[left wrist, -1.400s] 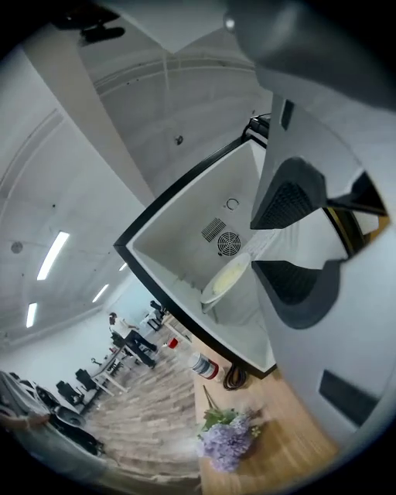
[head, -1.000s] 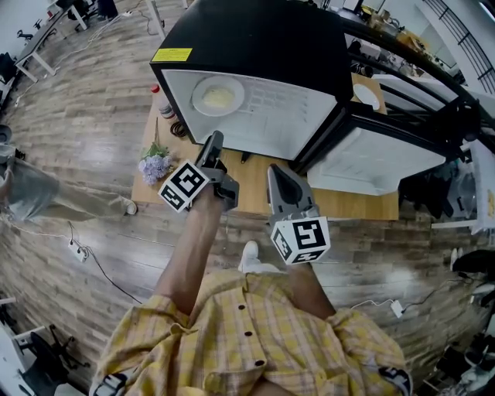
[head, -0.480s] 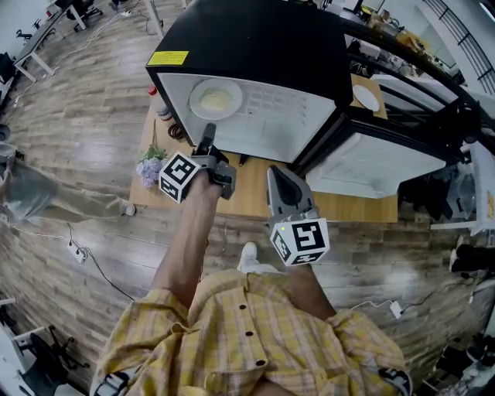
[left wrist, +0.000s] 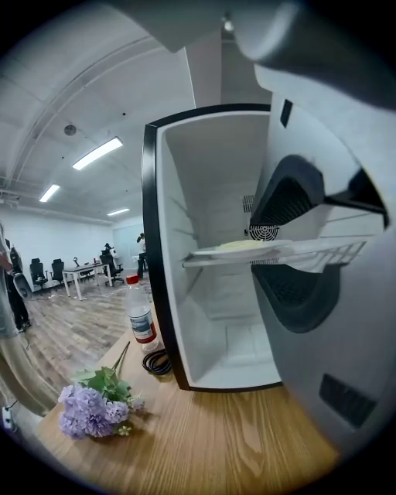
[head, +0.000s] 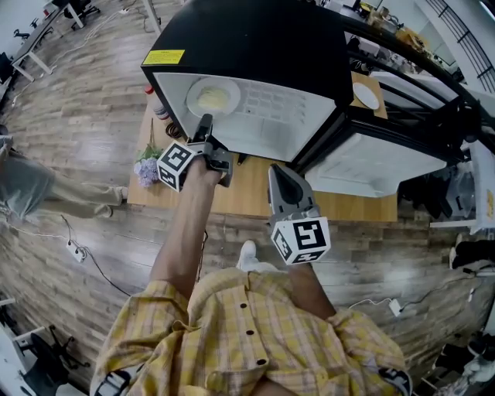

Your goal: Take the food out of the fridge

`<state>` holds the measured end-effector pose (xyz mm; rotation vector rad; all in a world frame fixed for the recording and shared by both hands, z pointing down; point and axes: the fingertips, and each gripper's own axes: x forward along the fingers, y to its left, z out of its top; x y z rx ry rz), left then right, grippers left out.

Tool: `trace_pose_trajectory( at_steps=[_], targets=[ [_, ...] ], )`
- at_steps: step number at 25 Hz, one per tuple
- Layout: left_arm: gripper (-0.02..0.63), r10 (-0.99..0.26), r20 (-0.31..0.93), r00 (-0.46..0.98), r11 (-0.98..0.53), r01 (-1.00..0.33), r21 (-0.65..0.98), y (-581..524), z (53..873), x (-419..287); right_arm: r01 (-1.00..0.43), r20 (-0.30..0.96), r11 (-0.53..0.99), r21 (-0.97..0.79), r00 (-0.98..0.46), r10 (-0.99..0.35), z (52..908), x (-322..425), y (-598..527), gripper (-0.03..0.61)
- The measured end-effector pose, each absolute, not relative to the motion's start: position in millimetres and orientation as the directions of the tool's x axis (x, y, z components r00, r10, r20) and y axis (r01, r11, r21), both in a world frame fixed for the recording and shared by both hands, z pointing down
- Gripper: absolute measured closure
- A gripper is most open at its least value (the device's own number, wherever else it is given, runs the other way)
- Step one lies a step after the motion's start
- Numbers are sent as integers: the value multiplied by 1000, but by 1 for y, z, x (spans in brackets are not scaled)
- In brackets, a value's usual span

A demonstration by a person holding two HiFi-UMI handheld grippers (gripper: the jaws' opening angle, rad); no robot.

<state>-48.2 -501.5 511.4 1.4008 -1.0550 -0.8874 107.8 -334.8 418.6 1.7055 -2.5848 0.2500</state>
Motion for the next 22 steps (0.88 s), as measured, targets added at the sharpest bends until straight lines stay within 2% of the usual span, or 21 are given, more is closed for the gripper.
trace_pose_trajectory(
  at_steps=[13,19,22],
  targets=[
    [459,-954,79,290,75,-27,997,-535,531,-51,-923,125,369,-112,-382,-916,421,118,-337,571],
    [565,-954,75,289,75,-10,997,-538,528,-51,-927,125,357,-112,-370,-921,422,123,-338,571],
    [572,-952,93,290,92,-18,996,-536,527,-52,-928,123,355,-112,-368,-922,420,123,-337,571]
  ],
)
